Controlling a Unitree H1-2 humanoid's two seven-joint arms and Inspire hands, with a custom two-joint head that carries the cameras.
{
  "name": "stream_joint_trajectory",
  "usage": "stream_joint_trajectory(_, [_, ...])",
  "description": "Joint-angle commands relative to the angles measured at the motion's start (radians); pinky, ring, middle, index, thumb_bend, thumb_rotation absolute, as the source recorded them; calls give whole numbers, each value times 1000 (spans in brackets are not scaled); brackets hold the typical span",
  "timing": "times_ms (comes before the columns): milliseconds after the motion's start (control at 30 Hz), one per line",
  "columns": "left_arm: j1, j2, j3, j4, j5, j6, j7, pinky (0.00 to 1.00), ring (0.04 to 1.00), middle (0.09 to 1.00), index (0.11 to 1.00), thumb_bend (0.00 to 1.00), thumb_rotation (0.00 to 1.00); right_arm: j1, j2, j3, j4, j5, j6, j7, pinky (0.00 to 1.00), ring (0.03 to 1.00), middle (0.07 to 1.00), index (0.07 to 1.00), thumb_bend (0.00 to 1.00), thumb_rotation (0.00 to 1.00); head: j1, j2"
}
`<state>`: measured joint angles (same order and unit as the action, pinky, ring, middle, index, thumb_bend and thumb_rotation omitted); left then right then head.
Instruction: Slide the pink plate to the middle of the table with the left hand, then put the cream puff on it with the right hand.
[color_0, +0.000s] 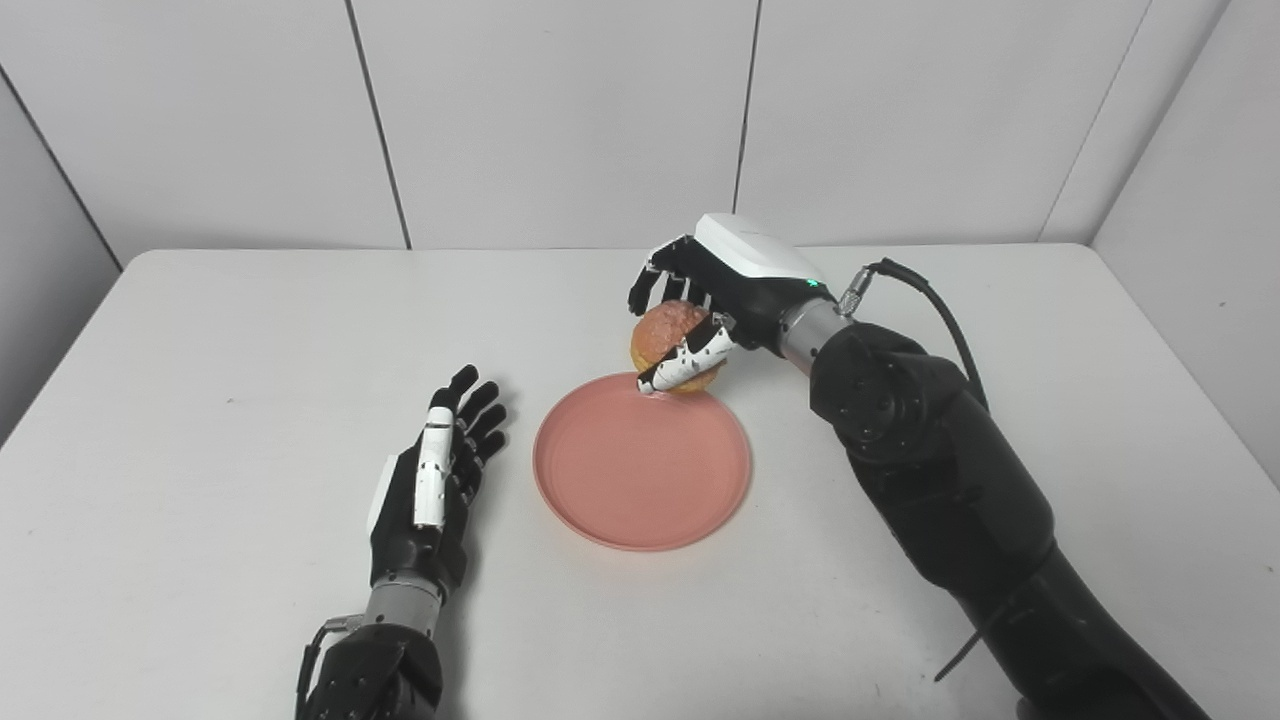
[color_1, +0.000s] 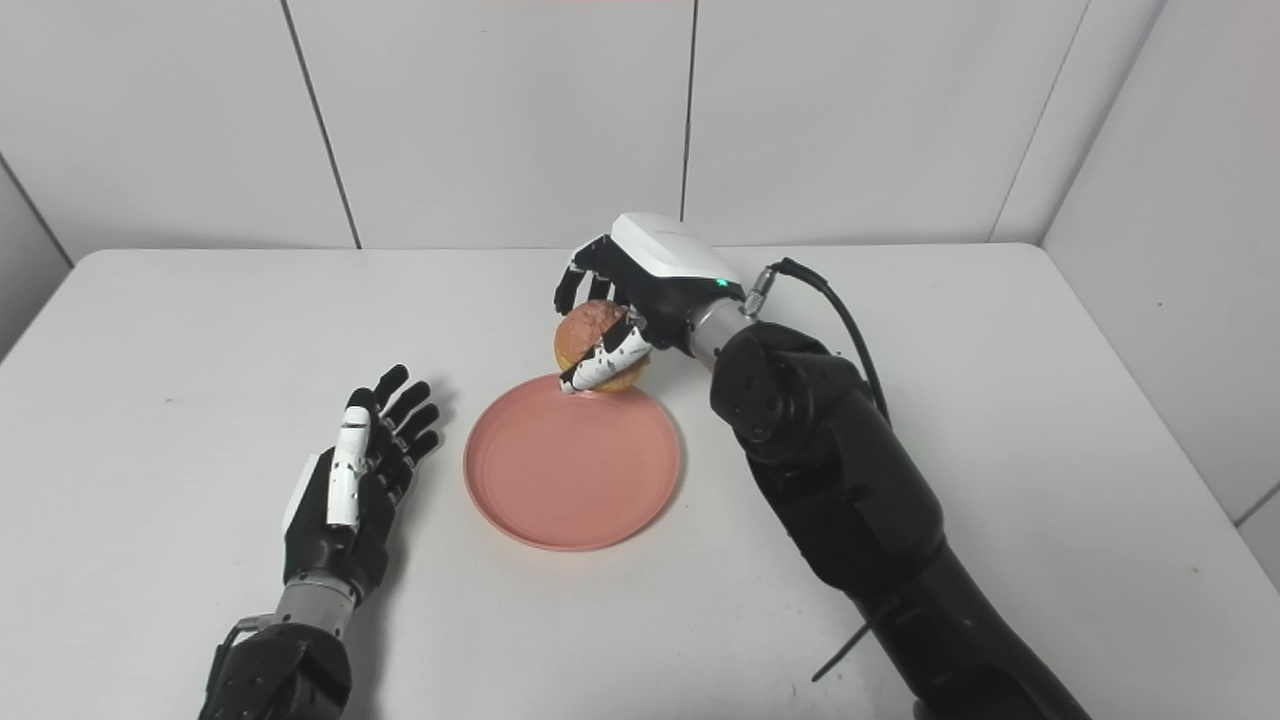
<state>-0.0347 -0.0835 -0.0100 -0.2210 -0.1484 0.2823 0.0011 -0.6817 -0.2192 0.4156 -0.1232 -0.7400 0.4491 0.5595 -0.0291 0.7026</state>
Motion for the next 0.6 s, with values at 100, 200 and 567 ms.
stream_joint_trajectory(100, [-1, -22, -7, -29, 34, -68, 20, 911, 912, 910, 898, 495, 1000, -30, 19, 35, -7, -5, -34, -20, 286, 355, 415, 531, 519, 0, 27, 8])
stream_joint_trajectory(200, [2, -29, -14, -26, 53, -80, 29, 902, 908, 906, 893, 501, 1000, -19, 31, 56, 7, -9, -27, -24, 301, 377, 421, 525, 522, 0, 38, 10])
stream_joint_trajectory(567, [-10, -67, -19, -20, 76, -89, 50, 886, 894, 894, 881, 463, 1000, 19, 47, 104, 67, -2, -46, -34, 305, 385, 438, 522, 523, 0, 72, 22])
